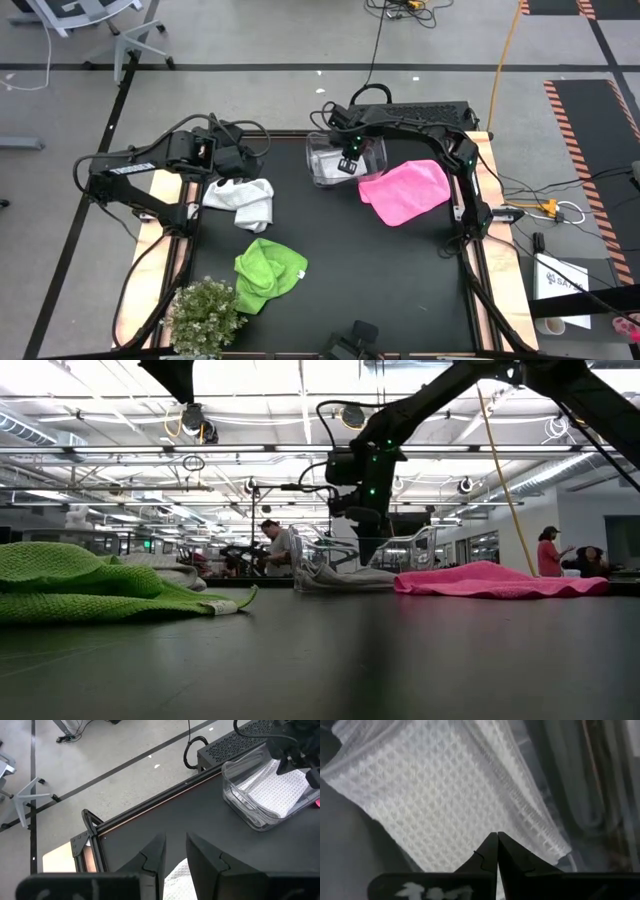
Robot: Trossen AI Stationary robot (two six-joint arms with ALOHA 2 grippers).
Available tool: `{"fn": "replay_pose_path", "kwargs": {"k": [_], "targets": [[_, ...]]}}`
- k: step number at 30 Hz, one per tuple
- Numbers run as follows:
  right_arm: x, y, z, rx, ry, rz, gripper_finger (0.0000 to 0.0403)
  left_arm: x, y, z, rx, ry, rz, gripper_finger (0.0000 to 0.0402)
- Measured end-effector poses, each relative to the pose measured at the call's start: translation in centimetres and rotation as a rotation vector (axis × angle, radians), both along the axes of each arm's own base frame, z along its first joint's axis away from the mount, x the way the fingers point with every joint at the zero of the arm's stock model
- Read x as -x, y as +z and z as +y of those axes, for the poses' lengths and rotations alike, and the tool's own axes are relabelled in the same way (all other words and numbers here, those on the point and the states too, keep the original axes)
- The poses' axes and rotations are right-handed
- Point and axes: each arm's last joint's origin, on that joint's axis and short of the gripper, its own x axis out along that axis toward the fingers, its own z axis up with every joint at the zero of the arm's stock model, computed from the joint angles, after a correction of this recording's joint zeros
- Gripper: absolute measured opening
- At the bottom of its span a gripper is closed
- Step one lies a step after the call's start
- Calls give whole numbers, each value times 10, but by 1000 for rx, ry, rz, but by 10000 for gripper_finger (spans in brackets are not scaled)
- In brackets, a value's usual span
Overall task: Fold microfiber towels
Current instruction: Put the right gray microfiber cloth into the transparent bin
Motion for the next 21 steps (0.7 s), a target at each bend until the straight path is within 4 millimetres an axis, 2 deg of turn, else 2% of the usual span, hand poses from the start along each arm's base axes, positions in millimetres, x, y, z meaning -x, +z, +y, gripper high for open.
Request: {"fn": "replay_pose_path", "kwargs": {"k": [10, 14, 21], "targets": [[15, -29, 6, -53, -20, 80, 0, 0, 0, 0, 0, 1, -1, 76], [21, -31, 9, -72, -24, 139, 0, 0, 0, 0, 0, 1, -1, 76], [28, -20, 12, -28, -6, 196, 0, 0, 0, 0, 2, 0, -1, 76]]}}
